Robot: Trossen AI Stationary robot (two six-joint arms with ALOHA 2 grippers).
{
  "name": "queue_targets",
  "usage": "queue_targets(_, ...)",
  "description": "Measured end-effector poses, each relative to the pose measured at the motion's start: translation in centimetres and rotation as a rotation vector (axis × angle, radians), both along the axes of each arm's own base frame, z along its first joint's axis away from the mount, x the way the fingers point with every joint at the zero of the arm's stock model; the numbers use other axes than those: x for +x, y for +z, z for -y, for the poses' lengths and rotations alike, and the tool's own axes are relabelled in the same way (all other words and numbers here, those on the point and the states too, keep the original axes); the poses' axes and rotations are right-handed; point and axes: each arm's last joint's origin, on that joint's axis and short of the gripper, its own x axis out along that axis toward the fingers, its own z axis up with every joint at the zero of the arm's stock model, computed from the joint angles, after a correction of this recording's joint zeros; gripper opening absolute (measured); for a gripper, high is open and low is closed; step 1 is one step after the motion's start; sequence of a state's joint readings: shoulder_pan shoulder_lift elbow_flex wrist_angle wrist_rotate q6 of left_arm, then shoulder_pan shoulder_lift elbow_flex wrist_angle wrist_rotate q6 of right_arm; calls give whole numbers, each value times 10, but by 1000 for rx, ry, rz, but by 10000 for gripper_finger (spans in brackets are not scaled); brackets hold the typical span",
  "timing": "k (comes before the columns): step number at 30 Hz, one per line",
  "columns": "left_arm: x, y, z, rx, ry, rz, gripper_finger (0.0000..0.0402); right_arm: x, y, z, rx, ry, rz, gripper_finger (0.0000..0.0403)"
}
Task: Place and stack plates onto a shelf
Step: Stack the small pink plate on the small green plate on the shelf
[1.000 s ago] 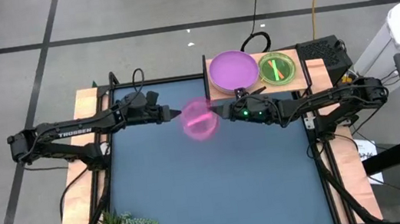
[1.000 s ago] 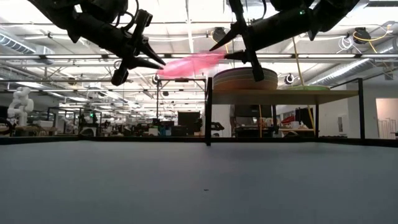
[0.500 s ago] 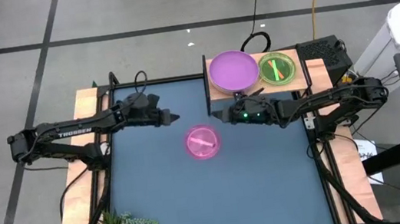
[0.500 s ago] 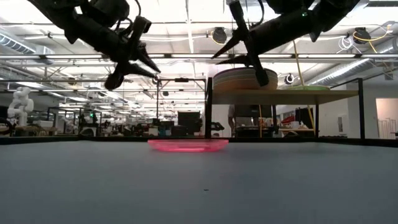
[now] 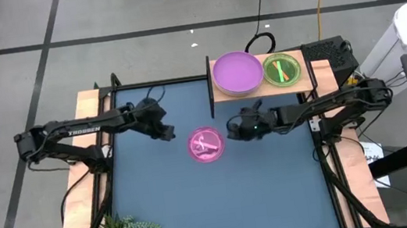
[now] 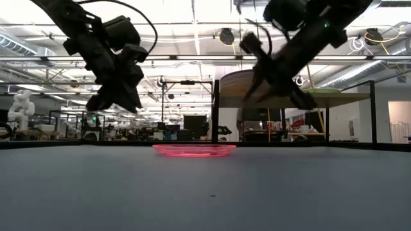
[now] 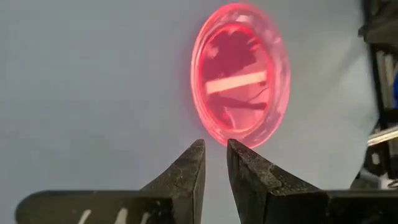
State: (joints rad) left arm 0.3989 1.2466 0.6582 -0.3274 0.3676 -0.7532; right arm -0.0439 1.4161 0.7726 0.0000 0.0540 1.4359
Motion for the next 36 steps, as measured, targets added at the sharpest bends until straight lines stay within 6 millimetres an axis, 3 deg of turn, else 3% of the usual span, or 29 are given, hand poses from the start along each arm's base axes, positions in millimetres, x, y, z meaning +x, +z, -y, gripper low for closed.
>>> queue_targets(4, 4, -8, 1, -16, -10, -34, 72, 6, -22, 1, 68, 21, -27, 62)
queue_targets(9, 5, -12, 2, -32, -7, -54, 72, 15, -46, -1, 157, 28, -37, 98)
queue_targets(14, 5, -12, 2, -37, 0, -54, 72, 19, -56, 1, 199, 74, -41, 144)
queue_targets(20, 5, -12, 2, -46, 10, -56, 72, 18, -68, 4, 121, 79, -105, 178)
queue_targets(36, 5, -12, 2, -47, 13, -60, 72, 24, -76, 11, 45, 40, -79, 149)
